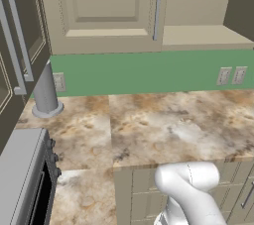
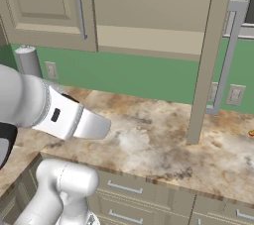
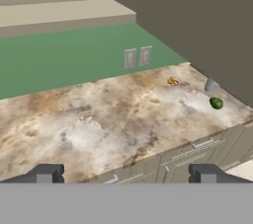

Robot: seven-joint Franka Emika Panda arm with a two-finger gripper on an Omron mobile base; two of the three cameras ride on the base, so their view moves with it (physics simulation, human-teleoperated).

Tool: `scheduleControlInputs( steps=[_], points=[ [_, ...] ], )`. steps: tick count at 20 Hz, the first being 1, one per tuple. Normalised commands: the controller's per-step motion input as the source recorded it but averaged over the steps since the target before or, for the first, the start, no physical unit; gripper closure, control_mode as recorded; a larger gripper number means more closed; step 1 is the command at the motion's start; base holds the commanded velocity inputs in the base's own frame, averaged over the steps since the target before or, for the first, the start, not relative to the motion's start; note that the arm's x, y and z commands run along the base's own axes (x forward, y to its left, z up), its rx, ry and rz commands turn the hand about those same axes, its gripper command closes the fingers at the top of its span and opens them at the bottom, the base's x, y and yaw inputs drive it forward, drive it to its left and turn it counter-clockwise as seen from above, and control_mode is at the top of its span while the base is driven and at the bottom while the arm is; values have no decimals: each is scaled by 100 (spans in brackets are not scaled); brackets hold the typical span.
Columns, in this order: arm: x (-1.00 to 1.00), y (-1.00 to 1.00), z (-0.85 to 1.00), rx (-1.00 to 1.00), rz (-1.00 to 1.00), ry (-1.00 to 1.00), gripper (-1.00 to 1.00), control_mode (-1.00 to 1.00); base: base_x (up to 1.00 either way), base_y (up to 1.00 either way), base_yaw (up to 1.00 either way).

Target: Open the cabinet. Pick the soap dispenser and place it next to the sink. Then close the cabinet.

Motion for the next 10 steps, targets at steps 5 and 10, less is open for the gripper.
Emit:
scheduleControlInputs(
  steps=[5,10],
  points=[
    [-10,-14,0,-3,-1,-8,-100,-100,0,0,0],
    [-10,-17,0,-2,-15,-17,-100,-100,0,0,0]
  ],
)
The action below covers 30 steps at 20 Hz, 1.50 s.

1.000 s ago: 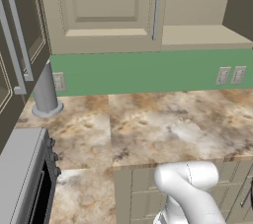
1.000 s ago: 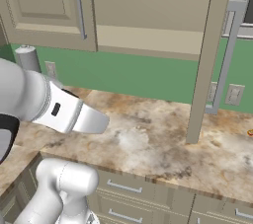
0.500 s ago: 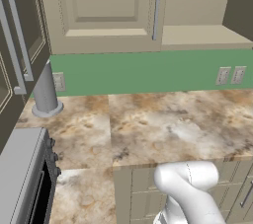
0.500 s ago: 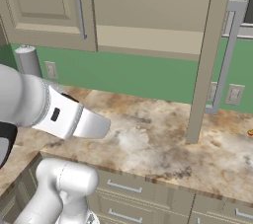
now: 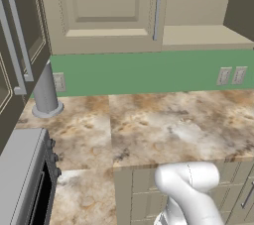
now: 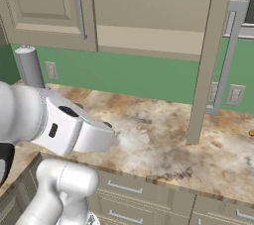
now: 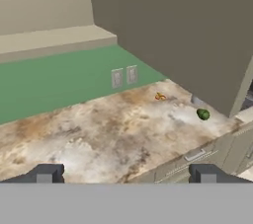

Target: Open the cabinet. Pick the soap dispenser and place it next to the sink. Then close the cabinet.

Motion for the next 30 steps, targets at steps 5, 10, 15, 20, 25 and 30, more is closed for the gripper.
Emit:
scheduleControlInputs(
  steps=[5,10,15,20,25,30],
  points=[
    [-4,-15,0,0,-26,-29,-100,-100,0,0,0],
    [-11,-23,2,0,-27,-33,-100,-100,0,0,0],
    [-18,-25,0,0,-21,-33,-100,-100,0,0,0],
    [-15,-37,0,2,-17,-24,-100,-100,0,0,0],
    [-14,-36,5,2,-18,-23,-100,-100,0,0,0],
    [-11,-37,10,0,-23,-35,-100,-100,0,0,0]
  ],
)
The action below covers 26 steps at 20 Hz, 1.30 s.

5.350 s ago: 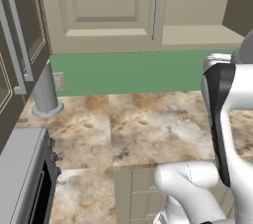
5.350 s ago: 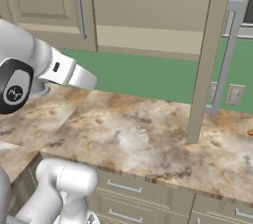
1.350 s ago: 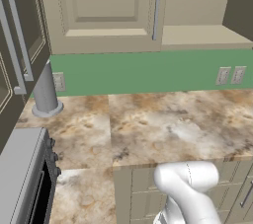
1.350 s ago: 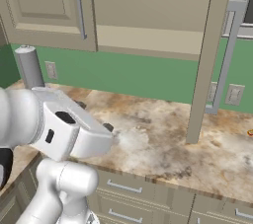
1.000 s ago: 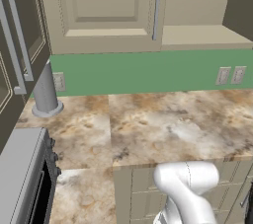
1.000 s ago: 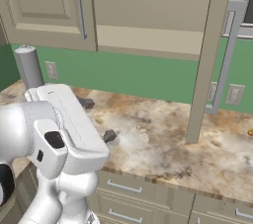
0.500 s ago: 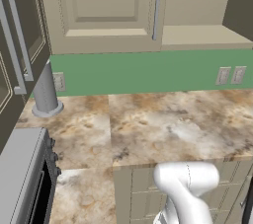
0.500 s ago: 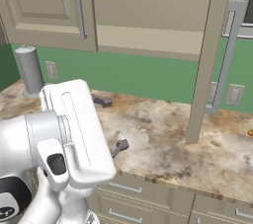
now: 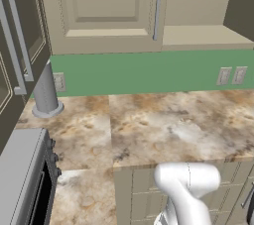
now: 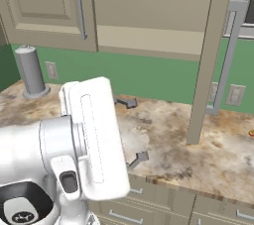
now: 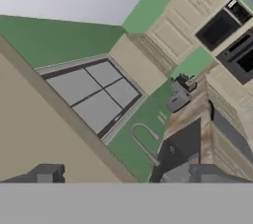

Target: Open the cabinet. Pick the soap dispenser and place it next to the sink. Then close the cabinet.

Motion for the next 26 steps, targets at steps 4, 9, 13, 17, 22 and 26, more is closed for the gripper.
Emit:
scheduleControlInputs(
  steps=[4,9,13,17,22,26],
  points=[
    [-1,-33,4,0,-23,-26,-100,-100,0,0,0],
    [0,-41,5,2,-4,-24,-100,-100,0,0,0],
    [-10,-35,3,2,8,-42,-100,-100,0,0,0],
    [-6,-20,0,0,10,-46,-100,-100,0,0,0],
    [2,-26,10,6,-2,-14,-100,-100,0,0,0],
    [1,-31,11,15,-3,-4,-100,-100,0,0,0]
  ],
)
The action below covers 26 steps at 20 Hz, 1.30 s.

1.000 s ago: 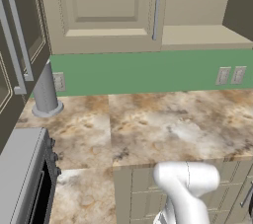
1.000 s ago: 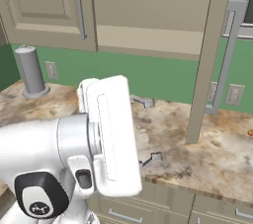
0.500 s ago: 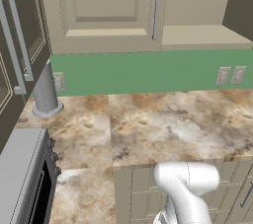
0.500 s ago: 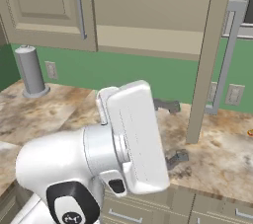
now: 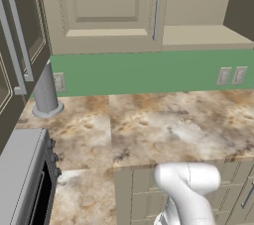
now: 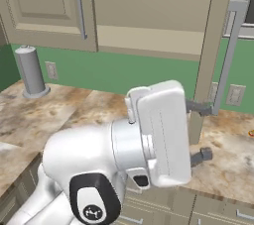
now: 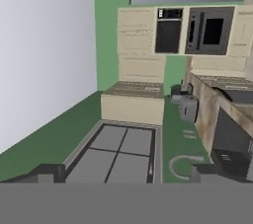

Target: Open the cabinet. Pick the soap dispenser and place it next to the sink. Then close the cabinet.

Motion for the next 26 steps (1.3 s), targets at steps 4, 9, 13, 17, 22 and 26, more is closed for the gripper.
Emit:
scheduleControlInputs(
  steps=[4,9,13,17,22,26],
  points=[
    [1,-35,10,13,0,-9,-100,-100,0,0,0],
    [-4,-16,1,8,10,-10,-100,-100,0,0,0],
    [2,-12,0,3,18,-1,-100,-100,0,0,0],
    [1,-10,0,1,20,3,-100,-100,0,0,0],
    [8,-5,0,0,19,5,-100,-100,0,0,0],
    [19,1,0,0,20,7,-100,-100,0,0,0]
  ],
)
